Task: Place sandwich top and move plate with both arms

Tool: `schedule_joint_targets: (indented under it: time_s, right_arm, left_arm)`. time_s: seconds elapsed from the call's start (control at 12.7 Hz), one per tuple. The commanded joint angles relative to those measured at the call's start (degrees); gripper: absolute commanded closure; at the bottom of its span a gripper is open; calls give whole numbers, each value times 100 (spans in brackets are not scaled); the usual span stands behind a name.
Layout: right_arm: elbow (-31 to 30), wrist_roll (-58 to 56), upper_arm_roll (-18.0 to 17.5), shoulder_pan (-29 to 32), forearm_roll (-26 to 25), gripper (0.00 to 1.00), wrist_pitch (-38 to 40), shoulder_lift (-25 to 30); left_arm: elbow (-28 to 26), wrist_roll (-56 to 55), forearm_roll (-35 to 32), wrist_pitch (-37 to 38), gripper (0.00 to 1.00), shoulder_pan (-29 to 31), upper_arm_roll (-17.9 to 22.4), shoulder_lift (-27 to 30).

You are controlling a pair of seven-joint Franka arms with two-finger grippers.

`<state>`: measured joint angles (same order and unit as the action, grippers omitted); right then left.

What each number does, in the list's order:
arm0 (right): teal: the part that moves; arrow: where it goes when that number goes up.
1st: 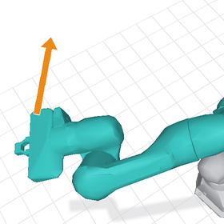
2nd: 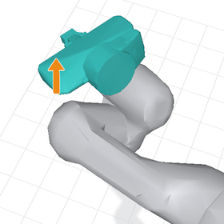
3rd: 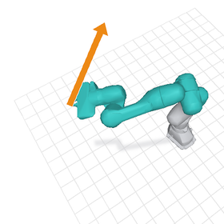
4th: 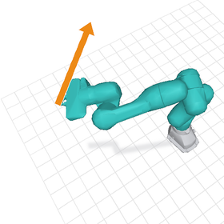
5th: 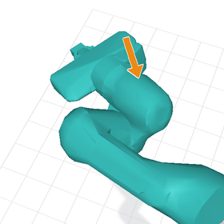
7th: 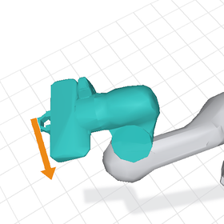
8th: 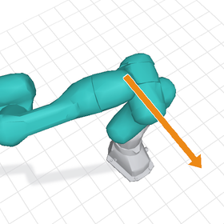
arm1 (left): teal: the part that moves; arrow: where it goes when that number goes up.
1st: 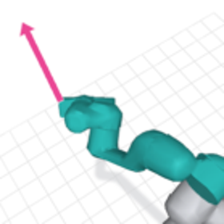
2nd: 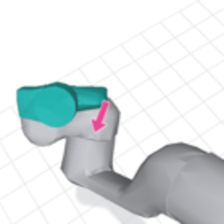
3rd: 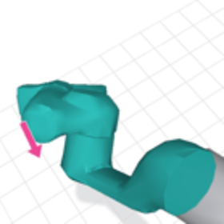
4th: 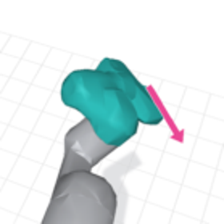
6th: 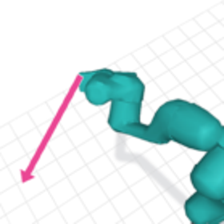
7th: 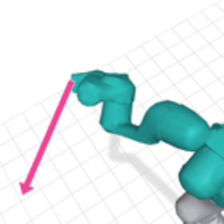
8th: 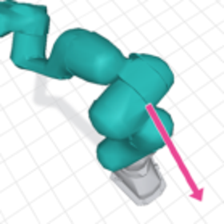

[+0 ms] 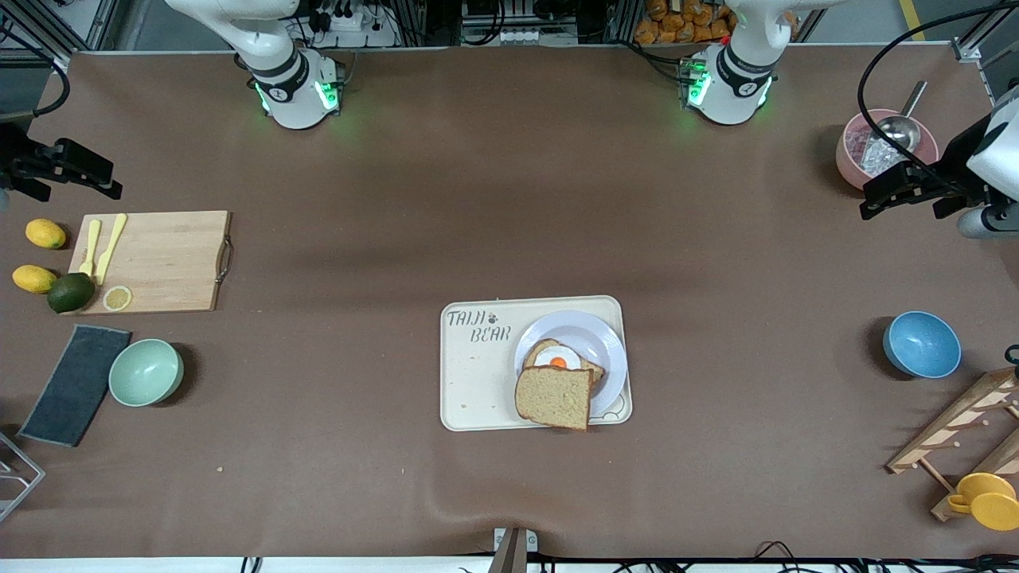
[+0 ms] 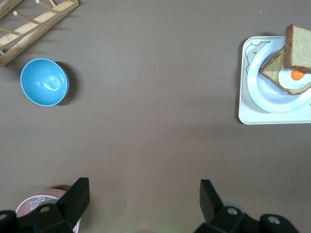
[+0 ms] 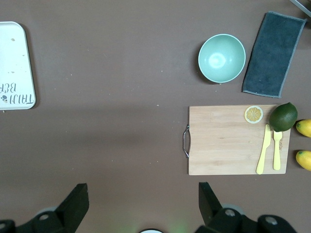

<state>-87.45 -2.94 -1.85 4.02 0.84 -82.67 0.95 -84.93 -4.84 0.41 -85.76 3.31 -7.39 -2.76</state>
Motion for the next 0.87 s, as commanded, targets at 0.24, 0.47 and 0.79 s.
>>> schedule_joint_targets:
  time_s: [0.24, 0.47, 0.79]
  right_arm:
    - [79, -84, -53, 82, -57, 0, 58, -24]
    - [79, -84, -53, 82, -57, 0, 58, -24]
    - [79, -84, -53, 82, -57, 0, 58, -24]
  left_arm:
    - [-42, -61, -137, -55, 0, -50, 106, 180]
    - [126, -113, -93, -11, 0, -58, 106, 109]
    - [126, -114, -111, -2, 0, -41, 106, 100]
